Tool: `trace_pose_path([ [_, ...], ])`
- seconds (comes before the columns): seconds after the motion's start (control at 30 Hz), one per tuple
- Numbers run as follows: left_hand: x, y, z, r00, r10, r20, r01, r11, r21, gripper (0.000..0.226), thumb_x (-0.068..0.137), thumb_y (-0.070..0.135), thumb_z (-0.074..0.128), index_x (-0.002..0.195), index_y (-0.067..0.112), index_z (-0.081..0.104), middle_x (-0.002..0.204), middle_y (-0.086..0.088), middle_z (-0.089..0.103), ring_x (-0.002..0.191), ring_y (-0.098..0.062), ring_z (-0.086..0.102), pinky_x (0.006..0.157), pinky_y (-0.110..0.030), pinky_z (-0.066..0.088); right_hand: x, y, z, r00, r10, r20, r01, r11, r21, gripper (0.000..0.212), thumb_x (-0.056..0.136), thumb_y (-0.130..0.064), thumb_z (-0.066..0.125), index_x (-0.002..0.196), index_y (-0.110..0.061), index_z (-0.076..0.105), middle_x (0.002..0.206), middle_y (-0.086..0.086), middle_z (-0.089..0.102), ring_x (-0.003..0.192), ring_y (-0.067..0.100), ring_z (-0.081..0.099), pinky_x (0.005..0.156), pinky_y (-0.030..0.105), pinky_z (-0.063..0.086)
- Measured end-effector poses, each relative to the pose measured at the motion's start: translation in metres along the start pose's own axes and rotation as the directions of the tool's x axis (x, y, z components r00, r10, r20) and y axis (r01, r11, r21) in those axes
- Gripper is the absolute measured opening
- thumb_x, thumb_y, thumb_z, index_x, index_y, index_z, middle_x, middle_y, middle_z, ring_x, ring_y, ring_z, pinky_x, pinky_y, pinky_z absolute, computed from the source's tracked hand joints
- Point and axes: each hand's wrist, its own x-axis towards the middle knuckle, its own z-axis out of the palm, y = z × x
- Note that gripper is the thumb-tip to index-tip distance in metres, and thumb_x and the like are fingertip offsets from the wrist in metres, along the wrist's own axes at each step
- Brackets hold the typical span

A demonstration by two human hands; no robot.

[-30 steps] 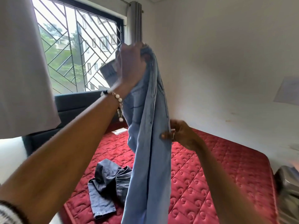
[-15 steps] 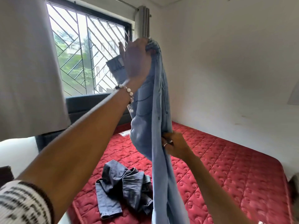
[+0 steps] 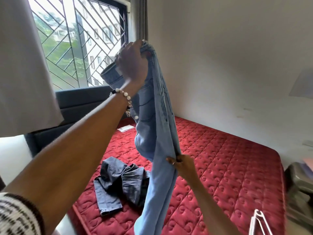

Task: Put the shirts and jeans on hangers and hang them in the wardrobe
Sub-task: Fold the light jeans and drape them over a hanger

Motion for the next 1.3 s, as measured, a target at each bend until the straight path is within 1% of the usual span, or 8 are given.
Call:
trace_pose_path([
  [0.33,-0.022,-0.097,0.045,0.946,-0.289,0.143,0.314,0.928,-0.2,0.015,0.085,0.019,0.064,0.095,0.022,0.074,0.088,0.011,0.068,0.077,-0.005,0.055,0.057,0.002,0.033,0.033,0.03,-0.098,0.861,-0.127,-0.493,-0.201,0.806,-0.557,0.023,0.084,-0.029,0.069,0.083,-0.007,0.071,0.087,0.019,0.054,0.076,0.04,0.058,0.067,0.043,0.042],
  [0.5,-0.055,-0.182,0.074,0.795,-0.486,0.362,0.6,0.546,-0.585,0.015,0.072,0.005,0.061,0.085,0.006,0.069,0.067,-0.002,0.063,0.065,-0.01,0.053,0.058,-0.03,0.051,0.009,0.054,-0.056,0.671,-0.593,-0.446,-0.009,0.595,-0.804,0.01,0.082,-0.013,0.062,0.076,-0.016,0.054,0.085,0.014,0.06,0.065,0.033,0.054,0.051,0.037,0.04],
  [0.6,-0.113,-0.233,0.065,0.699,-0.455,0.551,0.696,0.255,-0.671,0.02,0.089,-0.002,0.047,0.107,-0.004,0.056,0.076,-0.001,0.064,0.064,-0.011,0.059,0.057,-0.024,0.049,-0.024,0.091,0.004,0.79,-0.563,-0.244,0.132,0.545,-0.828,0.008,0.089,-0.011,0.055,0.091,-0.018,0.052,0.094,0.014,0.063,0.067,0.032,0.055,0.047,0.038,0.043],
  [0.77,-0.286,-0.401,0.041,0.236,-0.726,0.646,0.907,-0.074,-0.415,0.032,0.094,-0.005,0.045,0.123,0.007,0.051,0.106,0.003,0.068,0.099,-0.012,0.062,0.085,-0.022,0.051,-0.099,0.15,0.136,0.964,-0.159,0.215,0.261,0.729,-0.633,0.035,0.08,-0.02,0.052,0.114,-0.03,0.048,0.092,0.011,0.066,0.061,0.032,0.065,0.035,0.036,0.048],
  [0.9,-0.439,-0.504,-0.003,-0.201,-0.926,0.32,0.98,-0.187,0.076,0.005,0.093,0.014,0.057,0.091,0.013,0.062,0.123,-0.026,0.057,0.112,-0.037,0.053,0.103,-0.036,0.04,-0.183,0.225,0.235,0.649,0.366,0.668,0.206,0.76,-0.616,0.107,0.043,-0.011,0.086,0.136,-0.04,0.041,0.111,0.011,0.065,0.085,0.028,0.069,0.051,0.037,0.058],
  [1.07,-0.516,-0.485,0.01,-0.581,-0.795,0.175,0.803,-0.523,0.286,0.041,0.101,0.027,0.041,0.138,0.01,0.039,0.134,-0.009,0.045,0.13,-0.03,0.044,0.105,-0.048,0.038,-0.207,0.247,0.278,0.642,0.557,0.527,-0.275,0.809,-0.52,0.054,0.081,-0.007,0.065,0.133,-0.013,0.052,0.121,0.014,0.054,0.11,0.034,0.055,0.096,0.038,0.044],
  [1.13,-0.537,-0.477,0.027,-0.539,-0.824,0.175,0.8,-0.435,0.413,0.043,0.098,0.026,0.05,0.136,0.011,0.039,0.126,-0.01,0.049,0.113,-0.029,0.055,0.092,-0.046,0.047,-0.199,0.264,0.286,0.583,0.771,0.256,-0.678,0.635,-0.37,0.039,0.08,-0.006,0.07,0.117,-0.006,0.061,0.108,0.019,0.061,0.101,0.036,0.059,0.093,0.04,0.046],
  [1.3,-0.57,-0.434,0.067,0.056,-0.94,0.336,0.437,0.326,0.838,0.035,0.085,0.012,0.063,0.116,0.004,0.047,0.117,-0.024,0.054,0.102,-0.04,0.055,0.088,-0.041,0.039,-0.165,0.305,0.276,0.11,0.98,-0.168,-0.98,0.135,0.145,0.037,0.083,-0.031,0.071,0.111,-0.009,0.057,0.088,0.016,0.067,0.061,0.03,0.063,0.072,0.054,0.056],
])
